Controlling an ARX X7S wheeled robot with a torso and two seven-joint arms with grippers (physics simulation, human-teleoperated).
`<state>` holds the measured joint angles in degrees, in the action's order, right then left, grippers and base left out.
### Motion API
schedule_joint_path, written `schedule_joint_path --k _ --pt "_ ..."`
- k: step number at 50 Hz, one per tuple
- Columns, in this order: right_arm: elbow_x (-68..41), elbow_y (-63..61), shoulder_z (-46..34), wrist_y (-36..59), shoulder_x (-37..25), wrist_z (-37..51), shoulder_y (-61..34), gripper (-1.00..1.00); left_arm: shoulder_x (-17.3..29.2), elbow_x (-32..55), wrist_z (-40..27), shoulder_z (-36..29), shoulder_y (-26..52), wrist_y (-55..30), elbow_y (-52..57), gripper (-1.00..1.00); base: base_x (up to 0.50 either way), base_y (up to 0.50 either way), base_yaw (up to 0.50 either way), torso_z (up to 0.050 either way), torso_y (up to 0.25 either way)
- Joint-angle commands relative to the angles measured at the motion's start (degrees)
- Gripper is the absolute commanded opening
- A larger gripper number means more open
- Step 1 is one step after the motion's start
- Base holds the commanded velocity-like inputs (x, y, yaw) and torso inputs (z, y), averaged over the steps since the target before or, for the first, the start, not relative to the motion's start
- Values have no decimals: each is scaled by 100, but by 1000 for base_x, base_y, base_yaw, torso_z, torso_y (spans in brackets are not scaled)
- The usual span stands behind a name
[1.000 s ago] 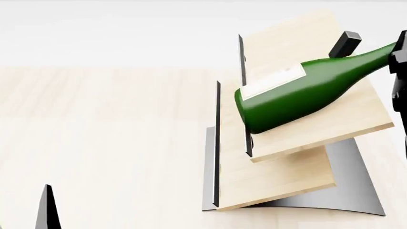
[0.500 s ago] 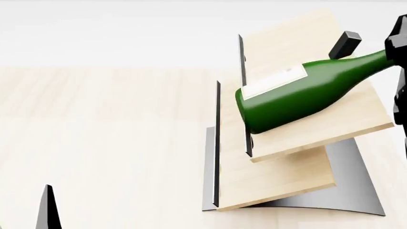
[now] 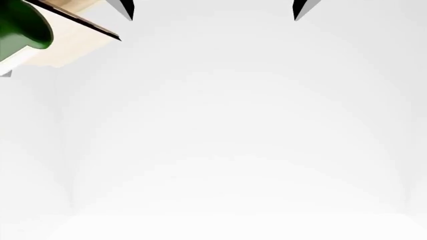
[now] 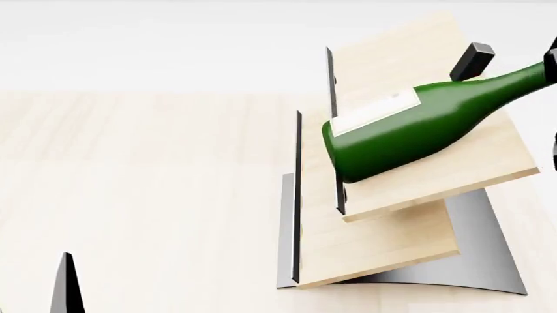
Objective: Put the wine bottle on the wine rack.
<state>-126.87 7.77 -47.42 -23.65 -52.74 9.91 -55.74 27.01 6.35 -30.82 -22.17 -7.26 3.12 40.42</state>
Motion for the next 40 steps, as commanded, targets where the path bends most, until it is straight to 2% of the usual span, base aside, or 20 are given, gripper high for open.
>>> schedule_joint_path --k 1,20,28,31,35,38,40 --pt "-99 -430 270 -277 -407 7 281 100 11 -4 -12 -16 0 -1 6 100 0 0 0 0 0" --pt "-339 -1137 690 -937 -938 -186 1107 100 10 -20 -23 -67 22 -11 -2 100 0 0 0 0 0" --pt "768 -1636 458 -1875 -1158 326 1460 100 14 -30 -30 -78 24 9 -29 100 0 0 0 0 0" --pt "1826 -1791 192 -2308 -1280 781 1571 100 17 -25 -30 -82 36 -3 -30 100 0 0 0 0 0" --pt "2534 -1932 64 -2570 -1373 1063 1698 100 21 -26 -32 -89 41 -16 -23 100 0 0 0 0 0" --pt "3618 -1929 -119 -2684 -1454 1783 1708 100 22 -31 -32 -102 50 -42 -14 100 0 0 0 0 0" --pt "3659 -2064 -109 -2635 -1503 1696 1692 100 25 -36 -39 -103 45 -47 0 100 0 0 0 0 0"
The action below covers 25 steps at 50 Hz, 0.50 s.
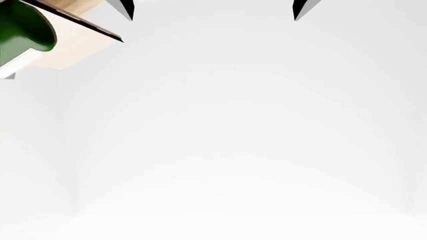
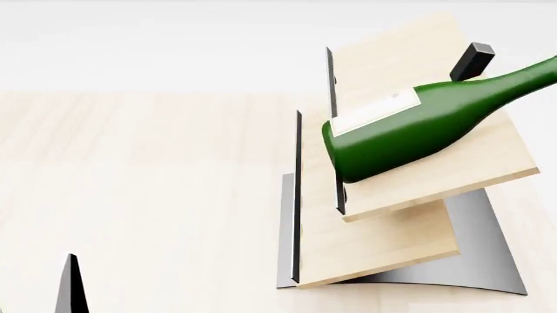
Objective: Put the wine bottle on the wine rack.
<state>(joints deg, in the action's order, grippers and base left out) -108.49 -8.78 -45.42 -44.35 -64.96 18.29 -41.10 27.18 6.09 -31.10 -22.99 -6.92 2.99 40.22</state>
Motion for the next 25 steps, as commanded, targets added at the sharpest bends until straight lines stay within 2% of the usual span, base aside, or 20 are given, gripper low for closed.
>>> schedule_joint_path --k 1,9,14,22,25 --pt "1839 -463 -297 -592 -304 870 247 100 8 -13 -14 -21 12 -41 23 100 0 0 0 0 0" --pt "3155 -1009 -214 -826 -836 1996 387 100 25 -15 -35 -11 -4 -20 47 100 0 0 0 0 0" --pt "4687 -1278 -7 -836 -1303 3417 505 100 13 -24 -28 -42 13 -19 22 100 0 0 0 0 0" --pt "5496 -1601 241 -1501 -1804 4179 841 100 13 -25 -30 -65 25 -32 23 100 0 0 0 0 0" --pt "5983 -1865 1288 -1561 -2007 4634 1713 100 14 -33 -35 -73 20 -28 26 100 0 0 0 0 0"
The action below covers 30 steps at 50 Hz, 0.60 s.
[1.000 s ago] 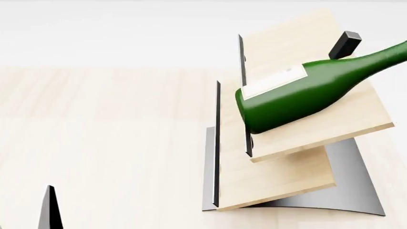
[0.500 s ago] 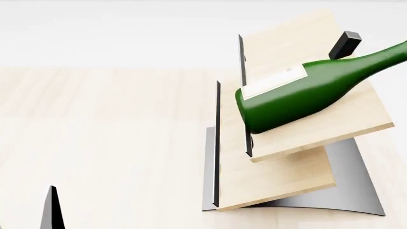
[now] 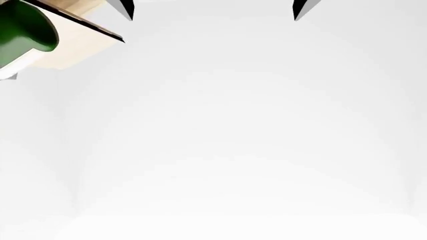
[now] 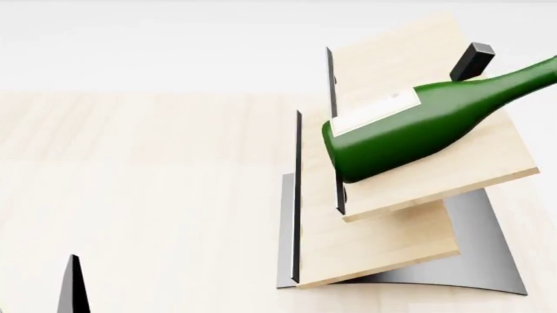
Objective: Put the wine bottle on the wine rack.
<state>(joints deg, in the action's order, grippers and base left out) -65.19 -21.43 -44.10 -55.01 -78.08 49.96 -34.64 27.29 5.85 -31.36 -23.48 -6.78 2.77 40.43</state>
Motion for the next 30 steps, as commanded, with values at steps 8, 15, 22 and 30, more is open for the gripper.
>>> schedule_joint_path --k 8,15,22,30 --pt "1696 -1454 6627 269 191 779 5553 100 3 -18 -12 -47 8 2 -7 100 0 0 0 0 0" --pt "1822 -2312 8285 735 1176 244 6154 100 10 -16 -16 -54 6 20 -20 100 0 0 0 0 0" --pt "1791 -2758 8986 665 1707 -179 6386 100 15 -15 -21 -58 13 32 -36 100 0 0 0 0 0" --pt "1560 -3299 9937 632 2344 -649 6803 100 24 -23 -31 -66 4 34 -22 100 0 0 0 0 0"
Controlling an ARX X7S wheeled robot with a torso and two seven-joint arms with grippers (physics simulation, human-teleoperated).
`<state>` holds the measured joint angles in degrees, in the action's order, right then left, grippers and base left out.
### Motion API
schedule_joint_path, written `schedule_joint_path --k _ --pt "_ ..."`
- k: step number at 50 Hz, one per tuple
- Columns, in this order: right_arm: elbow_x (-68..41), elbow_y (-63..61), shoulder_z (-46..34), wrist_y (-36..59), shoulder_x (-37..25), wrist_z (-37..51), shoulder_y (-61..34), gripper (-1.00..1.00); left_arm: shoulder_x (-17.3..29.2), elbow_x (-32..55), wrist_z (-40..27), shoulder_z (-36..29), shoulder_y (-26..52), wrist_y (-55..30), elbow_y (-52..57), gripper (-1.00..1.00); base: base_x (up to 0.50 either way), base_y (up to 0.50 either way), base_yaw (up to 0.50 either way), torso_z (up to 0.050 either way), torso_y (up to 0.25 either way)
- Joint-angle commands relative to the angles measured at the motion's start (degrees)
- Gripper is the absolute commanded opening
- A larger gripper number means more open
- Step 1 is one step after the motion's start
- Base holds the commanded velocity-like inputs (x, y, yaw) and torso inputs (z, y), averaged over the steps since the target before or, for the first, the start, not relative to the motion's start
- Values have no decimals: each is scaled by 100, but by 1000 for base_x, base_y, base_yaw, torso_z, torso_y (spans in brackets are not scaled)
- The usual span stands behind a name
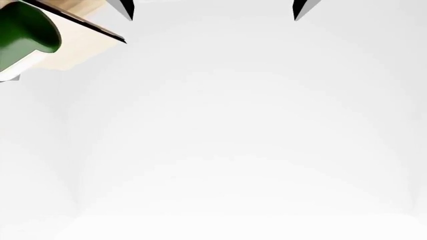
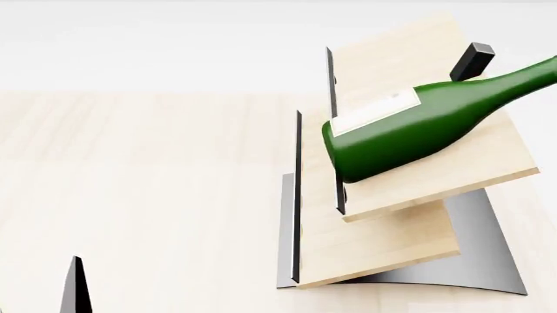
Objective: Put the wine bottle on the wine rack.
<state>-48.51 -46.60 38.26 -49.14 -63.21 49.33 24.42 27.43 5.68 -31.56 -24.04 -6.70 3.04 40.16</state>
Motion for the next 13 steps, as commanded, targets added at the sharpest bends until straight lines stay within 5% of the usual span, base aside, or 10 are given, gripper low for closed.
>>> schedule_joint_path --k 1,13 --pt "-235 -847 1854 -31 966 -694 991 100 13 -3 -16 -5 -9 10 9 100 0 0 0 0 0" --pt "-790 -1069 2284 -439 1470 -1205 1224 100 27 -12 -29 -19 -7 -3 37 100 0 0 0 0 0"
